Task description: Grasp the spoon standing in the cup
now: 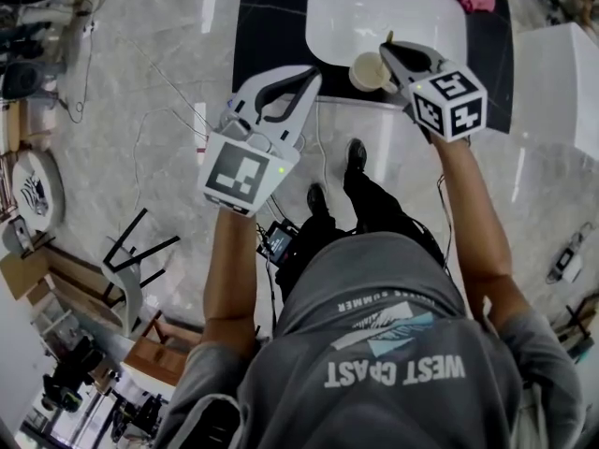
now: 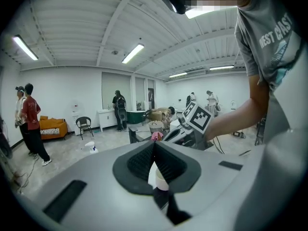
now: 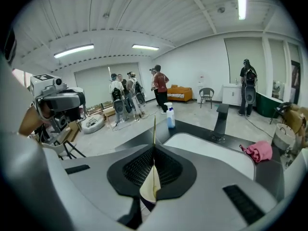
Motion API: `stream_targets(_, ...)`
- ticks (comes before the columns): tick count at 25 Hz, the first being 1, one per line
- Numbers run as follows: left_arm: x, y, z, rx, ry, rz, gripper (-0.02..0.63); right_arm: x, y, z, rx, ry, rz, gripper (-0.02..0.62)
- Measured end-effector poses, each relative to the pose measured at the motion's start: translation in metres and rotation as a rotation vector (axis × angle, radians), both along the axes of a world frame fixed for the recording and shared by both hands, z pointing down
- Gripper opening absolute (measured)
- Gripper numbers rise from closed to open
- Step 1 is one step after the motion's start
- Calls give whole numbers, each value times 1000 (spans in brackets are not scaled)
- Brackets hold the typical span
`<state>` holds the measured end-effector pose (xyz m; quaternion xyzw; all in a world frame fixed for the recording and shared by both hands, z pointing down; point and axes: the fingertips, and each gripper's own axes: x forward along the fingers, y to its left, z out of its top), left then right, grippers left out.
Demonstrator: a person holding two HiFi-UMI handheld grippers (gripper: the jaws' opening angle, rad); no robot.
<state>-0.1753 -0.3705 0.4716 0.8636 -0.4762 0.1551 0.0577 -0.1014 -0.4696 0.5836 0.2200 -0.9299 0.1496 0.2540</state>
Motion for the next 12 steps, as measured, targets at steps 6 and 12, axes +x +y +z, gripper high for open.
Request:
stream_targets(6, -4, 22, -25, 50, -2, 4, 2, 3, 14, -38, 89, -2, 22, 34)
stream_targets(12, -5, 44, -50, 109, 3, 16, 2, 4, 31, -76, 159, -15, 44, 34)
